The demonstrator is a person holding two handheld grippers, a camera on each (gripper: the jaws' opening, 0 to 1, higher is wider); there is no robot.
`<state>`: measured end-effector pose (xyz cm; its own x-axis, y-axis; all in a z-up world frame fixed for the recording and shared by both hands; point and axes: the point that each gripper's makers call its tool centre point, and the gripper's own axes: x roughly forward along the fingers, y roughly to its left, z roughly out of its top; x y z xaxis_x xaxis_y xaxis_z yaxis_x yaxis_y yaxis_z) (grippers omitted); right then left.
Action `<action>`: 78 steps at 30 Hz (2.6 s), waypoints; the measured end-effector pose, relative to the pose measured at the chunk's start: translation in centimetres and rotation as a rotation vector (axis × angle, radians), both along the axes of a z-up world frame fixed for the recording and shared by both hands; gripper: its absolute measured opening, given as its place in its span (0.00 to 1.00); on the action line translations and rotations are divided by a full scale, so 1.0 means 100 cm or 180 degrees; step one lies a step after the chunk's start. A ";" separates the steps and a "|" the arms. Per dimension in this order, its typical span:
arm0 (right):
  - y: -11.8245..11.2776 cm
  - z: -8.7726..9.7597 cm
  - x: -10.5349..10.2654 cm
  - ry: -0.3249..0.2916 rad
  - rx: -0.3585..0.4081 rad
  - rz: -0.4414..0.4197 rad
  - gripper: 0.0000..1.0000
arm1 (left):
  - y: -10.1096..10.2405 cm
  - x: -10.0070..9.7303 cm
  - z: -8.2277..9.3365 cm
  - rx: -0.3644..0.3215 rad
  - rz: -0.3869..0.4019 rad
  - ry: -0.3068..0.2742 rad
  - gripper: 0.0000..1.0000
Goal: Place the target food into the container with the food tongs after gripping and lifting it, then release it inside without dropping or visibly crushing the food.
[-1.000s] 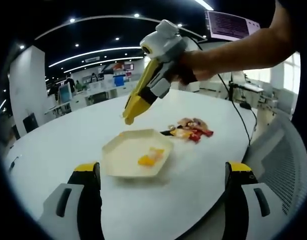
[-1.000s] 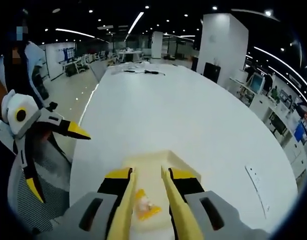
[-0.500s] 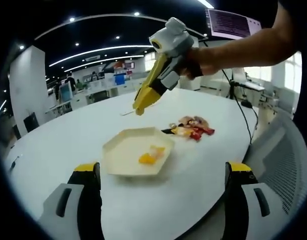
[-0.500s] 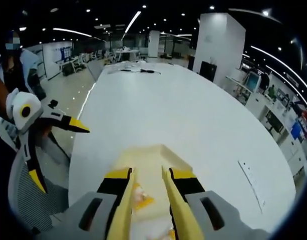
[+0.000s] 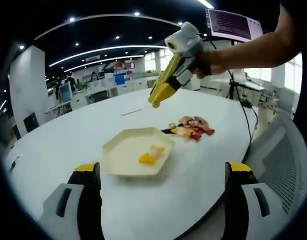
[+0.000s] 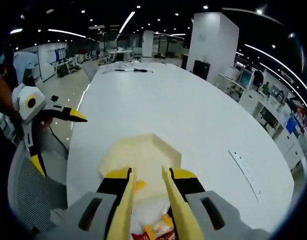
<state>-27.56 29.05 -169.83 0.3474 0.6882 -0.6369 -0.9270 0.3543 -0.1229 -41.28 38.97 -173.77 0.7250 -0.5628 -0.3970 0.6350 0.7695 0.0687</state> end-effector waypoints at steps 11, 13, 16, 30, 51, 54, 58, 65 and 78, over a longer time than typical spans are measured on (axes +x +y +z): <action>-0.033 0.001 0.002 0.0005 0.0034 -0.0246 0.28 | -0.002 -0.002 -0.003 0.0035 -0.0049 0.0019 0.99; -0.038 0.001 0.001 0.0018 0.0042 -0.0296 0.28 | -0.001 -0.001 -0.002 0.0056 -0.0038 -0.0001 0.99; -0.042 0.001 -0.001 0.0027 0.0044 -0.0341 0.29 | 0.000 0.000 0.000 0.0060 -0.0011 -0.0041 0.99; -0.072 -0.009 0.010 0.0045 -0.0021 -0.0488 0.29 | 0.000 0.000 -0.002 0.0049 -0.0008 0.0003 0.99; -0.102 -0.024 0.009 0.0083 0.0015 -0.0670 0.29 | 0.002 0.002 -0.001 0.0077 0.0055 -0.0051 0.99; -0.105 -0.024 0.011 0.0080 0.0028 -0.0698 0.29 | 0.003 0.003 0.000 0.0063 0.0070 -0.0054 0.99; -0.106 -0.026 0.011 0.0080 0.0036 -0.0719 0.29 | 0.002 0.003 0.000 0.0068 0.0062 -0.0055 0.99; -0.107 -0.036 0.009 0.0142 0.0017 -0.0724 0.29 | 0.004 0.003 -0.001 0.0068 0.0082 -0.0048 0.99; -0.113 -0.071 0.007 0.0267 -0.0013 -0.0941 0.29 | 0.004 0.003 -0.003 0.0090 0.0087 -0.0027 0.99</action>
<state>-26.90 17.70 -176.93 0.4784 0.5624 -0.6744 -0.7907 0.6099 -0.0524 -40.94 39.35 -174.04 0.7433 -0.5315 -0.4062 0.6131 0.7842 0.0959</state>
